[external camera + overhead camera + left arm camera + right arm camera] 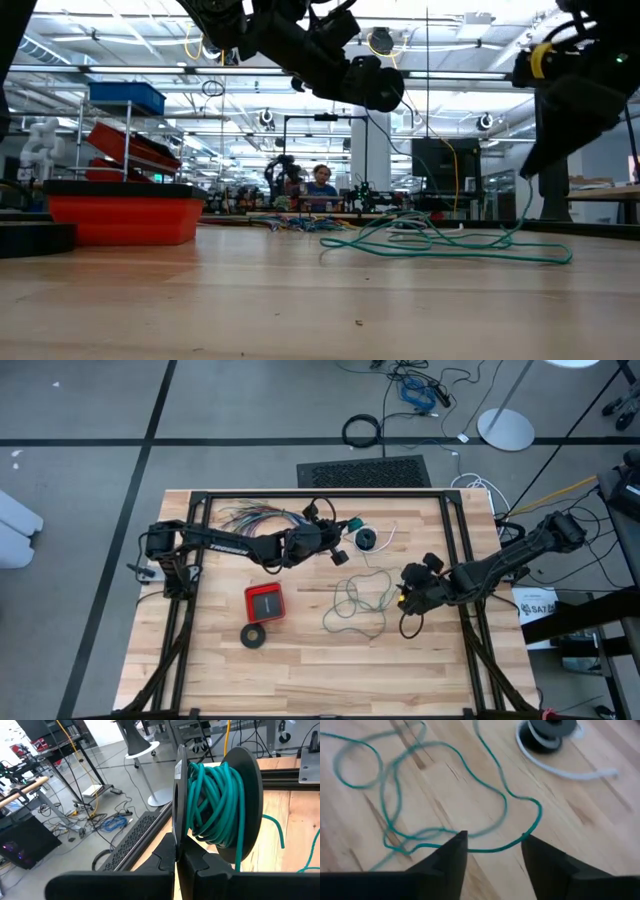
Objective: Coil cords
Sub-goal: Uncoil the green wire from the spool
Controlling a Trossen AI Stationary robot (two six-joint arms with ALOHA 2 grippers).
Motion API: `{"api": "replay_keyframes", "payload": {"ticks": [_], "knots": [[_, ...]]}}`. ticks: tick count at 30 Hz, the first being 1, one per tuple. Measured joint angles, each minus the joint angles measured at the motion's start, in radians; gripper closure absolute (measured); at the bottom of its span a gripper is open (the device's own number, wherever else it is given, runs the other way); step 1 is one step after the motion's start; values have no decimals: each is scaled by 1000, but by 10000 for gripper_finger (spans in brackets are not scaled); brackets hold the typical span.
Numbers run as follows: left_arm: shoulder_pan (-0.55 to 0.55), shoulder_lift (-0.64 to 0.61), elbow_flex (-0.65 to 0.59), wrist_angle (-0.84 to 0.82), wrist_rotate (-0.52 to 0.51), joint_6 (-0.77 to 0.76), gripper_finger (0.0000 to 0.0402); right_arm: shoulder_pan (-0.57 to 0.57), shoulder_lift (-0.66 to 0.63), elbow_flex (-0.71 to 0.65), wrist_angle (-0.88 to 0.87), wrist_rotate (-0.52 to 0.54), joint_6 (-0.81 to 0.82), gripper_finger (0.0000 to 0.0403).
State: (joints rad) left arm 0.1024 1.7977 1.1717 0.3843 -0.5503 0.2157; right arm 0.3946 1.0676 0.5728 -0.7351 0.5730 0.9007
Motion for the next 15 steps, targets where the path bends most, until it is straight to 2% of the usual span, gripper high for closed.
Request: {"api": "replay_keyframes", "payload": {"ticks": [5, 9, 12, 15], "knots": [[0, 0, 0, 0, 5, 0, 402, 0, 0, 0, -115, -48, 129, 201], [0, 0, 0, -1, 9, -1, 402, 2, 0, 0, -129, -82, 149, 202], [0, 0, 0, 0, 24, -18, 402, 23, 0, -1, 9, -2, 50, 208], [0, 0, 0, 4, 39, -27, 402, 40, 17, -1, 283, 112, -158, 213]]}}
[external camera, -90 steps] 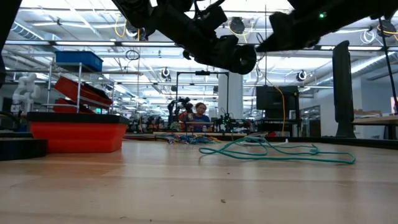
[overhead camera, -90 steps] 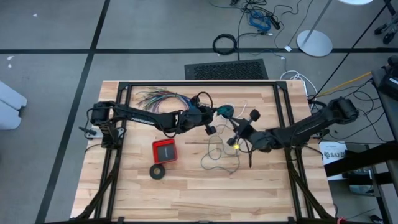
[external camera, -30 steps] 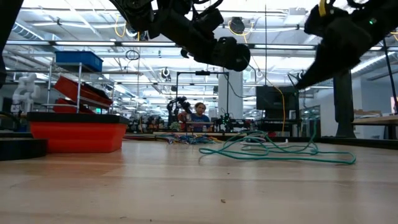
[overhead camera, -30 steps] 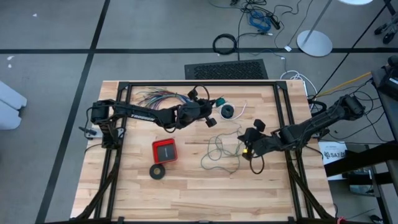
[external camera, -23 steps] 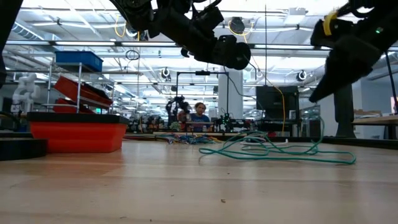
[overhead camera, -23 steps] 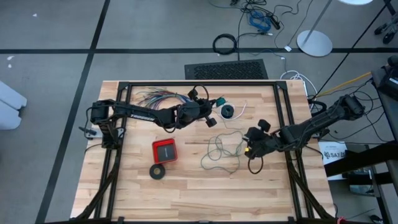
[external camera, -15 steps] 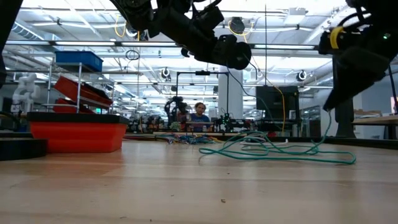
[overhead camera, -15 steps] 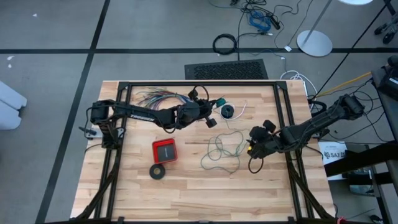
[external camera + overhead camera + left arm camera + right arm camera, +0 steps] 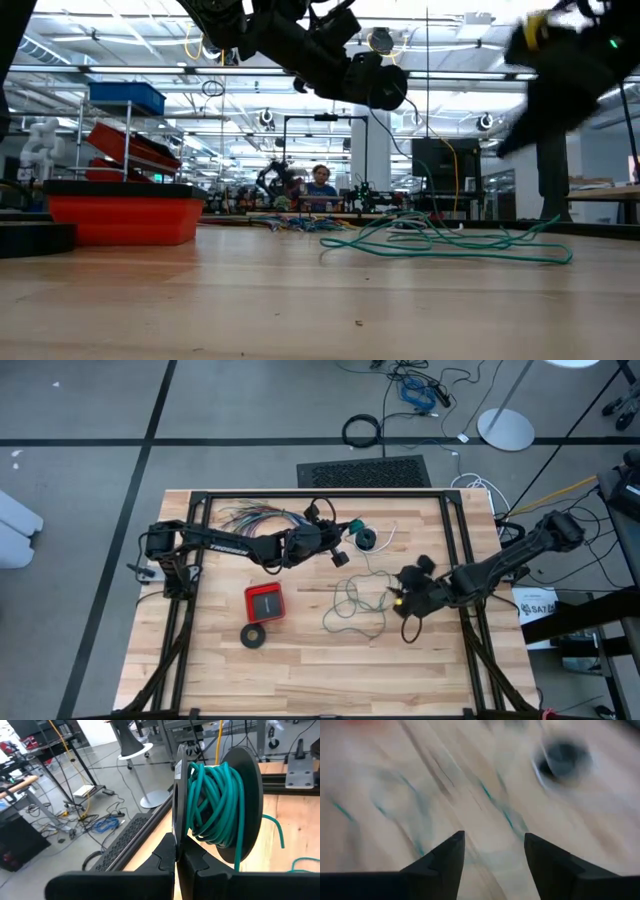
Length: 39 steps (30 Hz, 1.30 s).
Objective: Coil cords
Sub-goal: Uncoil the green wire from the spool
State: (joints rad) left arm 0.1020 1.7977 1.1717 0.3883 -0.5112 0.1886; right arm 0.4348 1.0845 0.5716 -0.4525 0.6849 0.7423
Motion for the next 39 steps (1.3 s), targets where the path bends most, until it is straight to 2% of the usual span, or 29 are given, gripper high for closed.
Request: {"api": "replay_keyframes", "payload": {"ticks": [3, 6, 12, 19, 27, 31, 34, 39], "knots": [[-2, 0, 0, 5, 5, -5, 402, -6, 53, 1, 258, 62, -232, 219], [-2, 0, 0, 10, 30, -25, 402, -32, 135, 1, 441, 101, -403, 227], [-5, 0, 0, 14, 76, -60, 402, -75, 277, 1, 662, 233, -638, 251], [-13, 0, 0, 14, 90, -86, 402, -113, 378, 1, 909, 290, -875, 278], [-36, 0, 0, 14, 92, -105, 402, -179, 405, 1, 989, 310, -940, 293], [-45, 0, 0, 14, 92, -105, 402, -210, 405, 1, 1018, 298, -950, 293], [-50, 0, 0, 14, 92, -105, 402, -235, 405, 1, 1032, 251, -945, 293], [-52, 0, 0, 14, 92, -105, 402, -247, 405, 1, 1046, 254, -943, 293]]}}
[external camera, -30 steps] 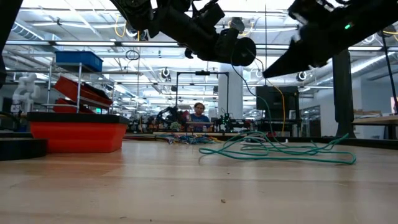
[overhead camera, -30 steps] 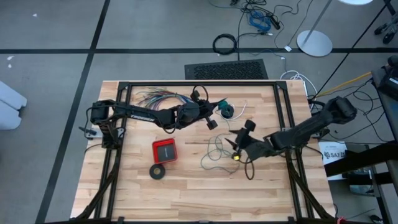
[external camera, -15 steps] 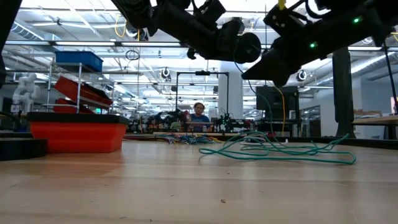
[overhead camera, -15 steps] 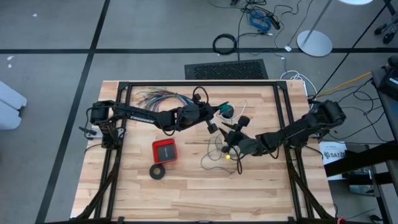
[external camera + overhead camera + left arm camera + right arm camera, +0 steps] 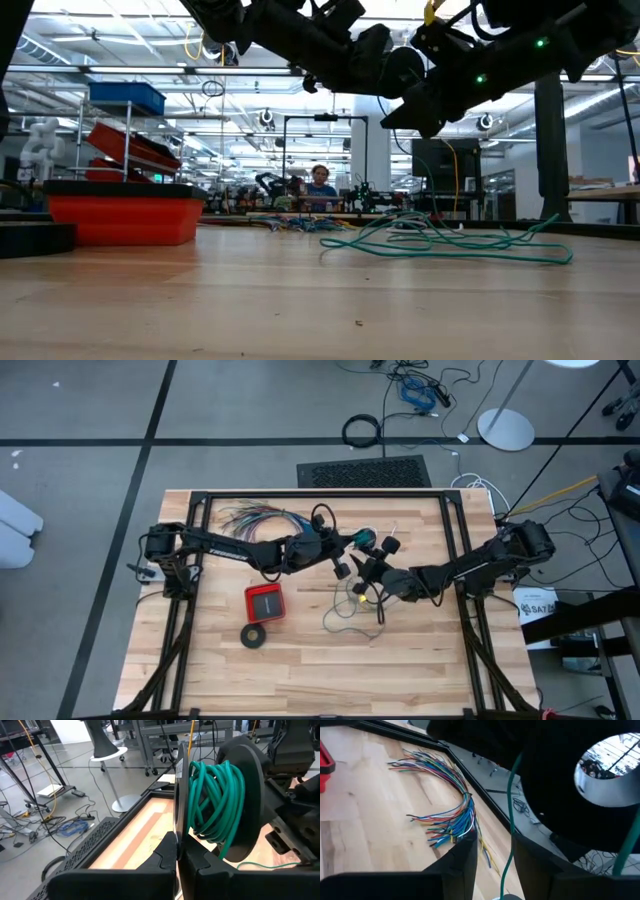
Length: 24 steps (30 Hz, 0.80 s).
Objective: Coil cords
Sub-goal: Uncoil the green wire from the spool
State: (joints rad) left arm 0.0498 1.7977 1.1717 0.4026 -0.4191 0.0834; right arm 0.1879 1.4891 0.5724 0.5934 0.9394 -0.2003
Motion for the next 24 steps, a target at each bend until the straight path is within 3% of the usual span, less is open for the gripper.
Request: {"api": "replay_keyframes", "payload": {"ticks": [7, 18, 24], "knots": [[0, 0, 0, 0, 1, -1, 402, -14, 0, 0, 6, 1, 18, 300], [0, 0, 0, 7, 6, -3, 402, -41, 0, 0, 7, -79, 35, 394], [0, 0, 0, 5, 6, 0, 402, 13, -2, 0, 85, -83, 1, 402]]}}
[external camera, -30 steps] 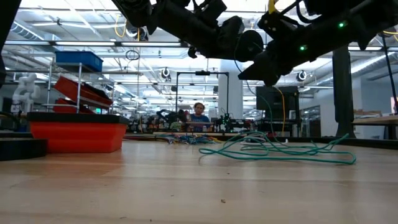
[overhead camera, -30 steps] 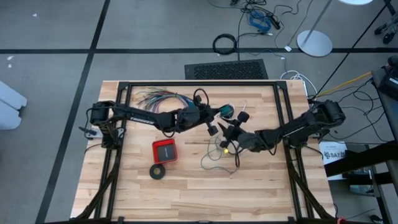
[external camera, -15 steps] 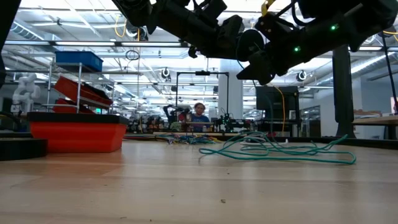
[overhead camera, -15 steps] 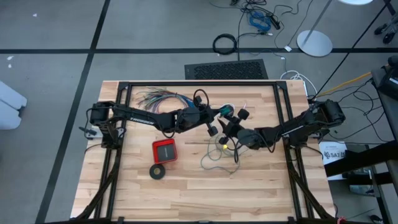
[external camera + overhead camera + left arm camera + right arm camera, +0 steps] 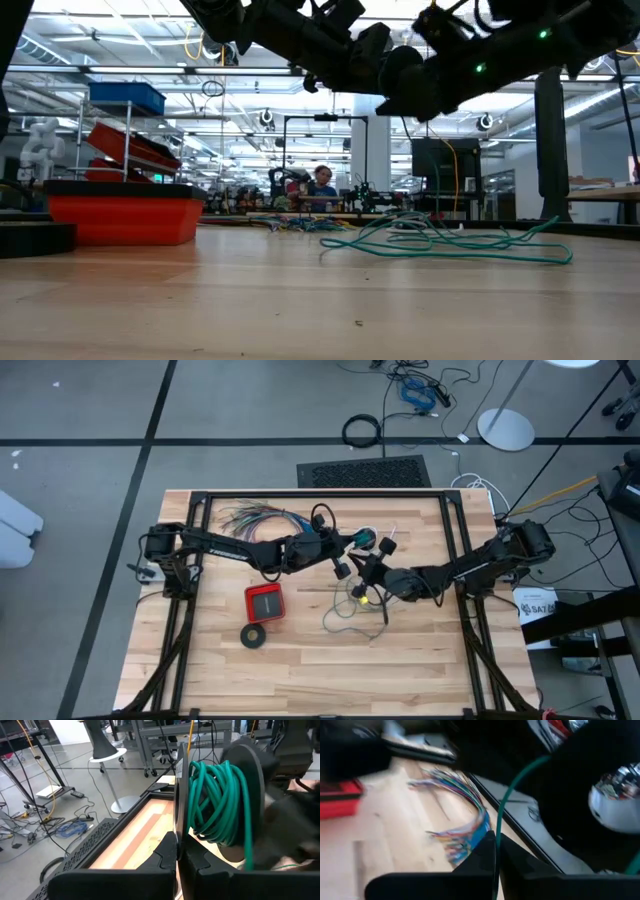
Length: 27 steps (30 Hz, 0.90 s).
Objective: Coil cords
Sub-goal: Uncoil the green wire from the spool
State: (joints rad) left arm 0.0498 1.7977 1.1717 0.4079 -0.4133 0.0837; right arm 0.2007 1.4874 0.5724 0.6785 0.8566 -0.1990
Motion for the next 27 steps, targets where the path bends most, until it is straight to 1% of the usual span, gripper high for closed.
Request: {"api": "replay_keyframes", "payload": {"ticks": [4, 10, 14, 16, 18, 21, 24, 27], "knots": [[5, 0, 0, -18, 0, 5, 402, 42, -37, 0, 28, 0, -24, 403], [9, 0, 0, -48, -10, 28, 402, 98, -141, 0, 30, 18, -47, 403], [10, 0, 0, -52, -13, 29, 402, 142, -209, 0, 11, 128, -80, 403], [10, 0, 0, -52, -13, 29, 402, 157, -244, 1, -48, 192, -74, 403], [10, 0, 0, -52, -14, 29, 402, 162, -277, 1, -164, 237, -11, 403], [10, 0, 0, -49, -14, 29, 402, 149, -315, 1, -381, 229, 186, 403], [10, 0, 0, -44, -18, 29, 402, 134, -323, 1, -553, 145, 379, 403], [11, 0, 0, -34, -29, 29, 402, 127, -308, 1, -621, 36, 501, 403]]}}
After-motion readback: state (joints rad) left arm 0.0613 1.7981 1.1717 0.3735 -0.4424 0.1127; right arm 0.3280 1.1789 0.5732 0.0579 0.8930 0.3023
